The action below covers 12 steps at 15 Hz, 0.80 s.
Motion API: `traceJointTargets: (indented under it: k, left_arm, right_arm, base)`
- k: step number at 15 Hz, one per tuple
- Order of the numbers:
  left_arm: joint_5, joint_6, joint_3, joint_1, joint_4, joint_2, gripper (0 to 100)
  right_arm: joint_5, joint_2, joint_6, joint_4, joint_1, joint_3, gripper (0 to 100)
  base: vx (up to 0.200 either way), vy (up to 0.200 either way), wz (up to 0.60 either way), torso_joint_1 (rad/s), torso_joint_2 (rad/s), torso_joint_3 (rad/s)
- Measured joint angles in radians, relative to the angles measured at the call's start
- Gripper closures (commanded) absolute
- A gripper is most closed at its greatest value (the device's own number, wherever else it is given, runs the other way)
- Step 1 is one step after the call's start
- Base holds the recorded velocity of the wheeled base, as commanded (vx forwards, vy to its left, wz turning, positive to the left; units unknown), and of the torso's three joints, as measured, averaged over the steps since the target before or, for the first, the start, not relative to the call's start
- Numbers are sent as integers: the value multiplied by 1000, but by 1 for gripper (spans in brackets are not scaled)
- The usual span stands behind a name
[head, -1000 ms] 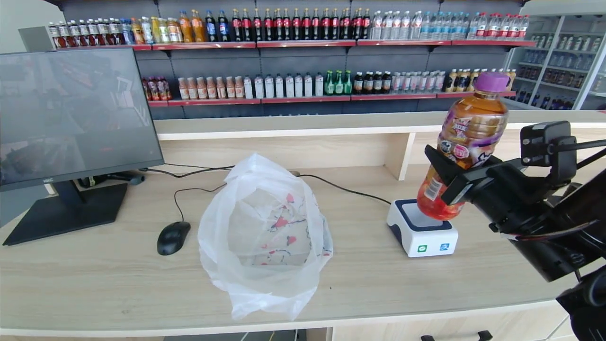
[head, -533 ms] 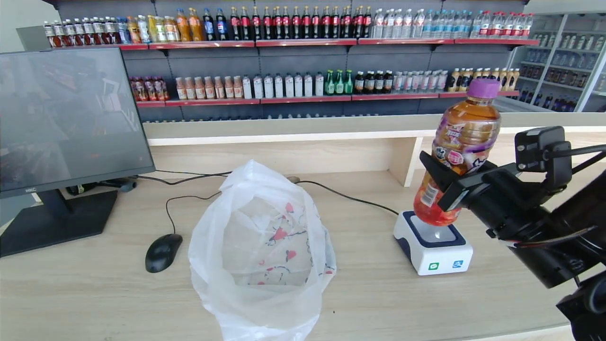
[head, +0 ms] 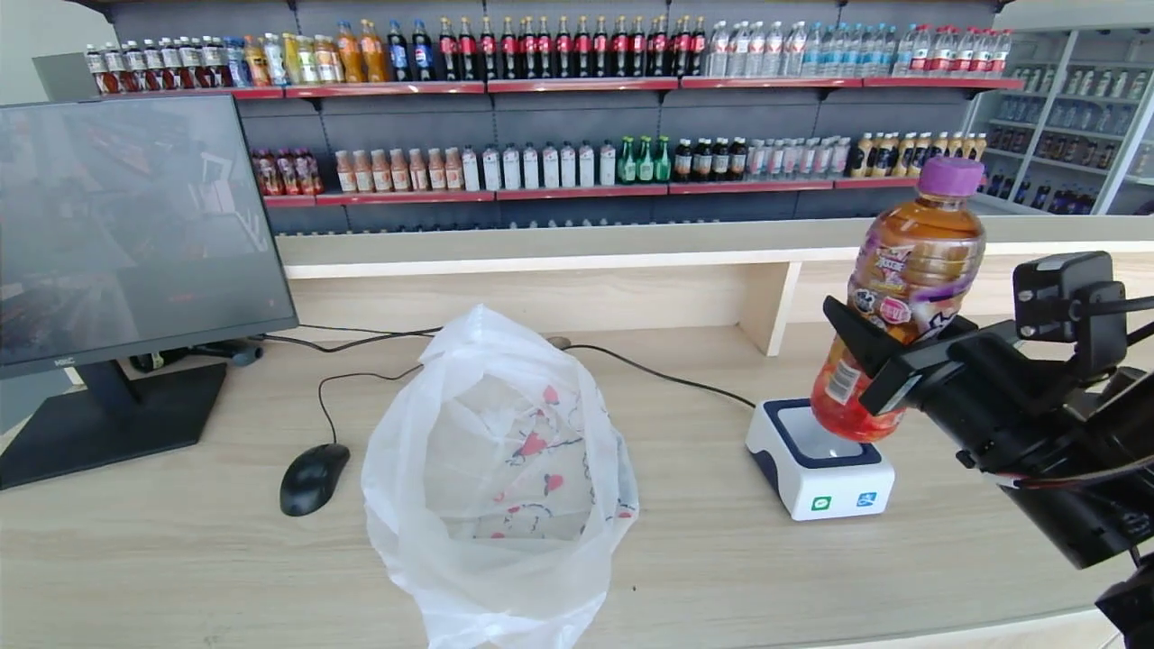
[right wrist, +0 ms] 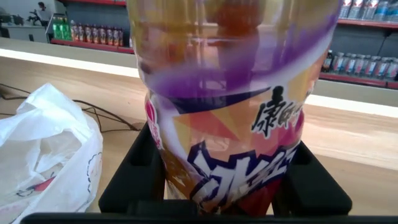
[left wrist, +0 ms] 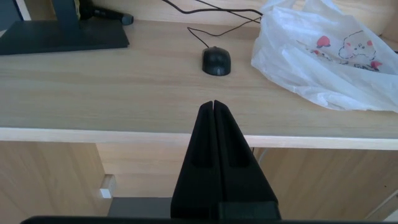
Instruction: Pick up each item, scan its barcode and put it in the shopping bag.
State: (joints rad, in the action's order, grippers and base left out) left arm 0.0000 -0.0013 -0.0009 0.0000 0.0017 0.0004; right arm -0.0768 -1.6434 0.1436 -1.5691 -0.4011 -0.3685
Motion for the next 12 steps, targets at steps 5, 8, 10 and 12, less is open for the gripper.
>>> traceJointTargets:
  k: [5, 8, 10, 12]
  left_arm:
    - [0, 0, 0, 0, 0, 0, 100]
    - [0, 0, 0, 0, 0, 0, 100]
    - [0, 0, 0, 0, 0, 0, 100]
    - [0, 0, 0, 0, 0, 0, 100]
  right_arm:
    - [196, 84, 194, 0, 20, 155, 100]
    - [278, 109, 400, -1, 34, 184, 100]
    - [281, 109, 449, 0, 35, 185, 100]
    - [282, 104, 518, 0, 36, 186, 100]
  base:
    - [0, 0, 0, 0, 0, 0]
    - [0, 0, 0, 0, 0, 0]
    - [0, 0, 0, 0, 0, 0]
    - [0, 0, 0, 0, 0, 0]
